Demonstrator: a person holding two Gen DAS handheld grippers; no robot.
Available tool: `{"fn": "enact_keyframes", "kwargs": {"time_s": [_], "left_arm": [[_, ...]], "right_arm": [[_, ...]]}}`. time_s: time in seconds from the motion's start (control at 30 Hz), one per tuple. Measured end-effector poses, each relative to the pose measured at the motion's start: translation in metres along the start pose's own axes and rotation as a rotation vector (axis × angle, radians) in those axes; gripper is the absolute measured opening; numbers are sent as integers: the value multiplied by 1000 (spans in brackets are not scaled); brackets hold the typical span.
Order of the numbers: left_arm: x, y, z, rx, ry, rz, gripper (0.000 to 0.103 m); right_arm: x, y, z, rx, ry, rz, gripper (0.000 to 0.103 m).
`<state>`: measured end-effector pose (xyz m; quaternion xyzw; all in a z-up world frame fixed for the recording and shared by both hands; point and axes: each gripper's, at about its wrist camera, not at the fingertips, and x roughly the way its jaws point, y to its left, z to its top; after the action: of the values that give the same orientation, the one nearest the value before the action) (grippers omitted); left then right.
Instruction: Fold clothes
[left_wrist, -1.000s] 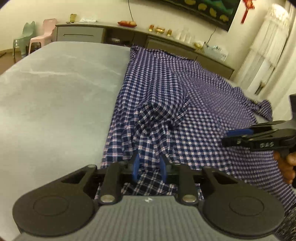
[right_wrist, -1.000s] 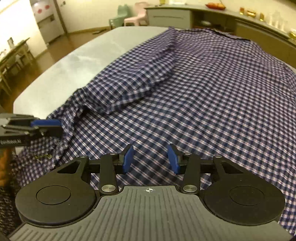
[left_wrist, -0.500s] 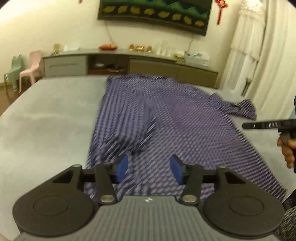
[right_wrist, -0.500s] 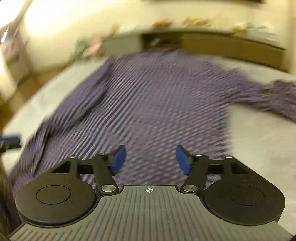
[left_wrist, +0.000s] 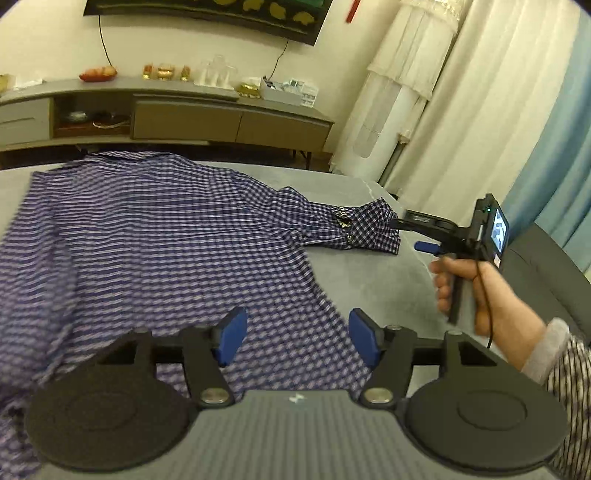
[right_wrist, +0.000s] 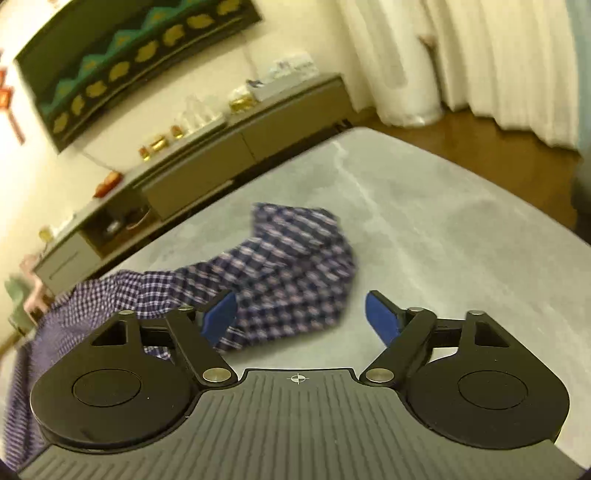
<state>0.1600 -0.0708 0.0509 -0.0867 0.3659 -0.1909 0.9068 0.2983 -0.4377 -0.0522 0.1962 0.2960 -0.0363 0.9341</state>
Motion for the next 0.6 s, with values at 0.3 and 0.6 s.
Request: {"fn": "enact_keyframes", "kwargs": {"time_s": [0.3,0.6], "left_arm": [[68,-10,20,-131,61,-45,63],[102,-26,70,-149,4,-131,76]], "right_arm": [[40,79,-29,-319,4,-117,52],[-17,26,-1,-91,-73,-11,17]]}}
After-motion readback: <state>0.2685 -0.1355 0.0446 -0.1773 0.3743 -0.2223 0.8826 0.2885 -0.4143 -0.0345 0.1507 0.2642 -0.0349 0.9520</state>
